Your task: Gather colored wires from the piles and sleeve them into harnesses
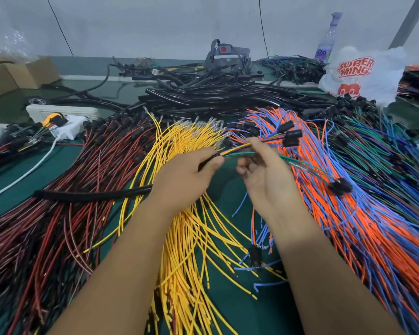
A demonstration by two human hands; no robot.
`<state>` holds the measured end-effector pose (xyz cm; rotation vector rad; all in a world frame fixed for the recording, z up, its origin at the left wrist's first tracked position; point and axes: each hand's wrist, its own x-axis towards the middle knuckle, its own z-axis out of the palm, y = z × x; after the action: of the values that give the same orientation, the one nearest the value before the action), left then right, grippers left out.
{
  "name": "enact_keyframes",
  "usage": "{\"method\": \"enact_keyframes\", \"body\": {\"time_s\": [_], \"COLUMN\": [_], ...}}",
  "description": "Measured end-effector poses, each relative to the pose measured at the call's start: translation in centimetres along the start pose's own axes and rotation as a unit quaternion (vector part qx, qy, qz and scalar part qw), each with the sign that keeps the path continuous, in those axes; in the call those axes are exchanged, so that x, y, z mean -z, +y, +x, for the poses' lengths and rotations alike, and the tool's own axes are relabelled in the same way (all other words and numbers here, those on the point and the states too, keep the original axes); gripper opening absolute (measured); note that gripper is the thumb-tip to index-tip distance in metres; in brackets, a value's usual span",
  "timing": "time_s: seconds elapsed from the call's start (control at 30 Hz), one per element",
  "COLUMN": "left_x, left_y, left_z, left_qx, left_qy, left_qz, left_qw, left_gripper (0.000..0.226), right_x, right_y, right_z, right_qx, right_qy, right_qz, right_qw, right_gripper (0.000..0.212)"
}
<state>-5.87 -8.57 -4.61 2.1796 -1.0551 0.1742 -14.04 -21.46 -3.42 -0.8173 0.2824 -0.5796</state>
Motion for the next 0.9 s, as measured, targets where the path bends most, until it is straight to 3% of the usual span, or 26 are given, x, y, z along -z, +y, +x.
{"method": "enact_keyframes", "body": {"time_s": [0.2, 0.3, 0.4, 0.47, 0.57, 0.67, 0.8, 0.9], "left_x": [0.3, 0.3, 0.1, 0.1, 0.0, -0.1, 0.0, 0.0], "left_y": [-0.1, 0.3, 0.5, 0.5, 0.6, 0.6, 0.6, 0.7], "left_z": [-0.3, -0.6, -0.8, -0.7, -0.4, -0.4, -0.4, -0.5], "left_qx": [-0.011, -0.049, -0.057, -0.043, 0.001, 0.048, 0.061, 0.024], "left_qy": [0.004, 0.008, 0.007, 0.008, 0.001, -0.012, -0.018, -0.031], "left_qz": [0.062, 0.126, 0.129, 0.09, -0.01, -0.101, -0.079, -0.011], "left_qw": [0.998, 0.991, 0.99, 0.995, 1.0, 0.994, 0.995, 0.999], "left_gripper": [0.021, 0.017, 0.012, 0.007, 0.021, 0.032, 0.034, 0.019], "right_x": [0.5, 0.5, 0.3, 0.1, 0.0, 0.3, 0.3, 0.3], "right_y": [0.0, 0.6, 1.3, 1.3, 0.6, -0.1, -0.2, -0.2], "right_z": [0.1, -0.1, -0.2, -0.3, -0.4, -0.1, -0.4, -0.3], "right_qx": [0.072, 0.059, 0.027, 0.013, -0.001, 0.029, 0.068, 0.098], "right_qy": [0.04, 0.004, -0.007, -0.011, -0.05, -0.066, -0.065, -0.018], "right_qz": [-0.044, -0.143, -0.213, -0.194, -0.102, -0.048, -0.082, -0.128], "right_qw": [0.996, 0.988, 0.977, 0.981, 0.994, 0.996, 0.992, 0.987], "right_gripper": [0.011, 0.006, 0.016, 0.019, 0.037, 0.029, 0.018, 0.012]}}
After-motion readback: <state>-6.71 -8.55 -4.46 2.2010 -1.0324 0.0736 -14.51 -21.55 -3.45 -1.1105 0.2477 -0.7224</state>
